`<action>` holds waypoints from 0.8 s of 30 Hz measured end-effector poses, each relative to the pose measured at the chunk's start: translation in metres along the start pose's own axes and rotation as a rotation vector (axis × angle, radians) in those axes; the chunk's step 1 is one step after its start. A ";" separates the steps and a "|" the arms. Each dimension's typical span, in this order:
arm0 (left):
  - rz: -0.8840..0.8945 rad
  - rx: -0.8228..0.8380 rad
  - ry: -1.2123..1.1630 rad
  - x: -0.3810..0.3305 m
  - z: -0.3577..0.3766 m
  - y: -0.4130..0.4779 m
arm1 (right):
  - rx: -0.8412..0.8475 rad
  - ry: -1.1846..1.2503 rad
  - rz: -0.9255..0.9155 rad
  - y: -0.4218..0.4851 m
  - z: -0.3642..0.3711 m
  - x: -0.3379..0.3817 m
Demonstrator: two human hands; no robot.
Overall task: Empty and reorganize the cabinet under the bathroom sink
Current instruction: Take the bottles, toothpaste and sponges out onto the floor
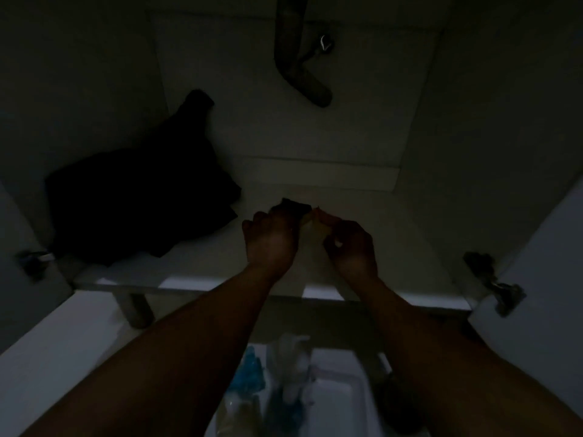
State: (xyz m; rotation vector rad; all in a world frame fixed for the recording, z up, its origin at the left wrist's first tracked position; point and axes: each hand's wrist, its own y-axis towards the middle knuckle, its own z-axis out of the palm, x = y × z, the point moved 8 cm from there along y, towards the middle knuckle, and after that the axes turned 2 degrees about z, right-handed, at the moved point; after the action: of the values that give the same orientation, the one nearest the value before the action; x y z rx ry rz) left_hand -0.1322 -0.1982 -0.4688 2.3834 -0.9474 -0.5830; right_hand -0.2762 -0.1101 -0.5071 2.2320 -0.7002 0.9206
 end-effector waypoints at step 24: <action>-0.644 -0.090 -0.227 0.069 -0.047 -0.329 | -0.207 0.460 0.290 -0.273 0.069 0.036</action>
State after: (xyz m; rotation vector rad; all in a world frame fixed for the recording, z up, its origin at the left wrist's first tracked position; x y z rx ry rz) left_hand 0.1054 -0.0270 -0.6410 2.5575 -0.1986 -1.1208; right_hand -0.0437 0.0159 -0.6107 1.6769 -0.8636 1.3766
